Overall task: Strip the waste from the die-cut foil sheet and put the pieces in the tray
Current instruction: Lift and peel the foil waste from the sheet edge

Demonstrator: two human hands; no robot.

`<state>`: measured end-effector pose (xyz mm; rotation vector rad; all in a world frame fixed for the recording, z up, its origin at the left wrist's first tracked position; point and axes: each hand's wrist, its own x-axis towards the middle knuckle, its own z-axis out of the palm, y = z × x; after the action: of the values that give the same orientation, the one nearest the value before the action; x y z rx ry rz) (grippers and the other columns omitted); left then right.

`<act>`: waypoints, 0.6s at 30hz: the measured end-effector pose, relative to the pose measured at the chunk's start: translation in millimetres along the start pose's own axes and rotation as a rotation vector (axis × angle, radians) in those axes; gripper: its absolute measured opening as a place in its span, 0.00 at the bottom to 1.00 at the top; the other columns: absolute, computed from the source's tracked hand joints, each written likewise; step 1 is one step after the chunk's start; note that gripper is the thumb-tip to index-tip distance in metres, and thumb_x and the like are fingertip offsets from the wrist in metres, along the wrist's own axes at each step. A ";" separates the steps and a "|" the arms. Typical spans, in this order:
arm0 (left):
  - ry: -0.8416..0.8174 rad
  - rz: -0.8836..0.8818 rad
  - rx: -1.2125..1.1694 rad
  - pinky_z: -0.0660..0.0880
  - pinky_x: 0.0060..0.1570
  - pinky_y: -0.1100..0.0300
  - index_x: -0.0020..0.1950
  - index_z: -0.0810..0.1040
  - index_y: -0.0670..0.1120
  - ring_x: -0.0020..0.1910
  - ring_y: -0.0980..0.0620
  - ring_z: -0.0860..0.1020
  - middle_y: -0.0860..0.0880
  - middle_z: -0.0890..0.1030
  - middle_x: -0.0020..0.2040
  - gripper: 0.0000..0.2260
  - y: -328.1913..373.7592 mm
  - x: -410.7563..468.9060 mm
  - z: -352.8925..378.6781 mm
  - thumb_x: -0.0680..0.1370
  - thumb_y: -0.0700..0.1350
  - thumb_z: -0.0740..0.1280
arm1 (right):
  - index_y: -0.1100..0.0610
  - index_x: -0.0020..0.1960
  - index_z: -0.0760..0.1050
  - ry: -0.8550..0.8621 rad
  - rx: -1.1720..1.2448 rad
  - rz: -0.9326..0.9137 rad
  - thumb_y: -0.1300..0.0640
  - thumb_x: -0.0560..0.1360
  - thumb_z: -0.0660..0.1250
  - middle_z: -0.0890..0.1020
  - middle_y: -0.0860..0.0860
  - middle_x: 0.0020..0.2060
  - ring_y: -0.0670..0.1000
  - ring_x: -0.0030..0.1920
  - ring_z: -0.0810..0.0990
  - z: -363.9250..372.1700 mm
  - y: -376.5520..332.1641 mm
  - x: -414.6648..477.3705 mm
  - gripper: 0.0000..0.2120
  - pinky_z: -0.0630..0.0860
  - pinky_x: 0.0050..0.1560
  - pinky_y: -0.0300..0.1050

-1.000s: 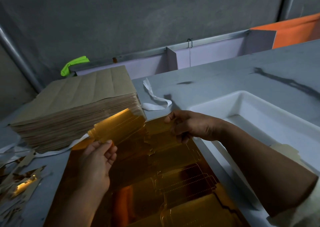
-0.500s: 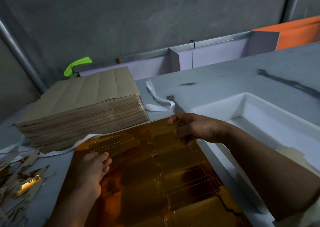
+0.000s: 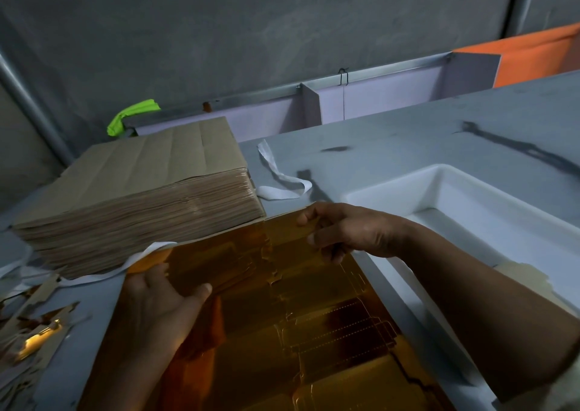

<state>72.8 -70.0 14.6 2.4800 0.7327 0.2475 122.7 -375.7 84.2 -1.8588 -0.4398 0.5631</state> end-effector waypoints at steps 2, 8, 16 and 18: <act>-0.076 0.085 0.062 0.69 0.64 0.39 0.76 0.60 0.54 0.72 0.38 0.61 0.45 0.57 0.75 0.43 -2.0 2.0 4.3 0.67 0.61 0.76 | 0.53 0.65 0.70 0.000 -0.005 -0.002 0.60 0.78 0.67 0.78 0.54 0.48 0.52 0.42 0.79 -0.2 0.3 0.3 0.16 0.78 0.40 0.42; -0.273 0.142 0.082 0.60 0.71 0.37 0.79 0.53 0.59 0.77 0.40 0.51 0.50 0.50 0.80 0.47 -1.3 6.3 14.1 0.67 0.64 0.74 | 0.53 0.65 0.70 -0.001 -0.010 -0.005 0.60 0.78 0.67 0.78 0.54 0.48 0.52 0.42 0.80 0.0 0.9 0.4 0.16 0.78 0.39 0.42; -0.247 0.130 0.096 0.60 0.70 0.40 0.79 0.54 0.58 0.75 0.40 0.57 0.48 0.57 0.78 0.43 -4.4 11.2 25.1 0.70 0.65 0.71 | 0.52 0.65 0.71 -0.005 -0.018 -0.008 0.59 0.78 0.67 0.78 0.53 0.47 0.51 0.42 0.80 -0.4 3.0 2.4 0.16 0.78 0.39 0.42; -0.244 0.135 0.102 0.60 0.70 0.40 0.79 0.54 0.58 0.75 0.40 0.57 0.48 0.57 0.78 0.43 -5.6 12.4 24.4 0.69 0.66 0.71 | 0.52 0.65 0.71 -0.005 -0.022 -0.006 0.59 0.78 0.67 0.78 0.53 0.48 0.51 0.42 0.80 -0.3 3.4 2.8 0.16 0.78 0.39 0.41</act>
<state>88.3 -70.0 -8.7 2.5989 0.4885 -0.0464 125.4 -375.6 80.6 -1.8770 -0.4564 0.5610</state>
